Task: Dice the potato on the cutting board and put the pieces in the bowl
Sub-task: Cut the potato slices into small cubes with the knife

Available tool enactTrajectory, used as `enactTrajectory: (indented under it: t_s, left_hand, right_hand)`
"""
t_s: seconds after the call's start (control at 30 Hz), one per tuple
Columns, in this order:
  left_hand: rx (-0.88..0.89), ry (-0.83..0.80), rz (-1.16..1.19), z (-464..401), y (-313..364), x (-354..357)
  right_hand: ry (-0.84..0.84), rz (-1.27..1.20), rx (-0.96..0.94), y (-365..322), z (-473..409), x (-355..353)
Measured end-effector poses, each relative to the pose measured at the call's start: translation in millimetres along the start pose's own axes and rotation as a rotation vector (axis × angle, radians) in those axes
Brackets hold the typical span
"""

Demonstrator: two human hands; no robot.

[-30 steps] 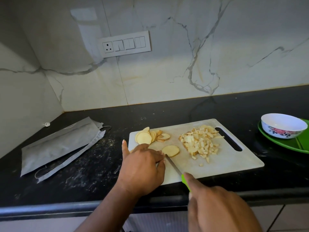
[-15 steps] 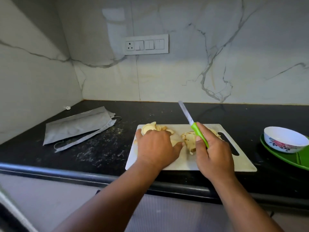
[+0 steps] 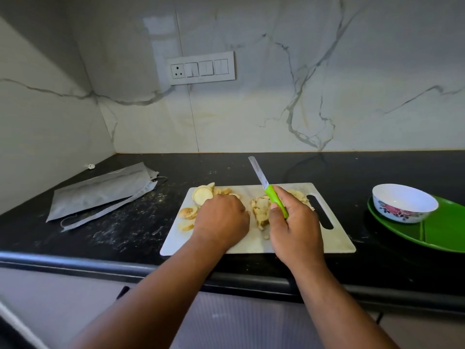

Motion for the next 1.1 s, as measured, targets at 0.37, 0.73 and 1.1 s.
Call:
enactTrajectory:
  t_s: [0.37, 0.73, 1.1]
  left_hand:
    - [0.475, -0.272, 0.298, 0, -21, -4]
    - [0.169, -0.061, 0.062, 13, -68, -13]
    - [0.118, -0.056, 0.304, -3, -64, 2]
  right_hand:
    - [-0.024, -0.043, -0.004, 4, -2, 0]
    - [-0.138, 0.316, -0.157, -25, 17, 8]
    - [-0.244, 0.561, -0.081, -36, 66, 0]
Point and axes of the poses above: each hand's wrist, its own z-axis away from the middle knuckle, its own x-axis out of the palm, y = z × x, the point moved 8 cm from there along -z, towards the middle knuckle, and after that the axes turned 2 degrees about y, right-handed, at the moved point
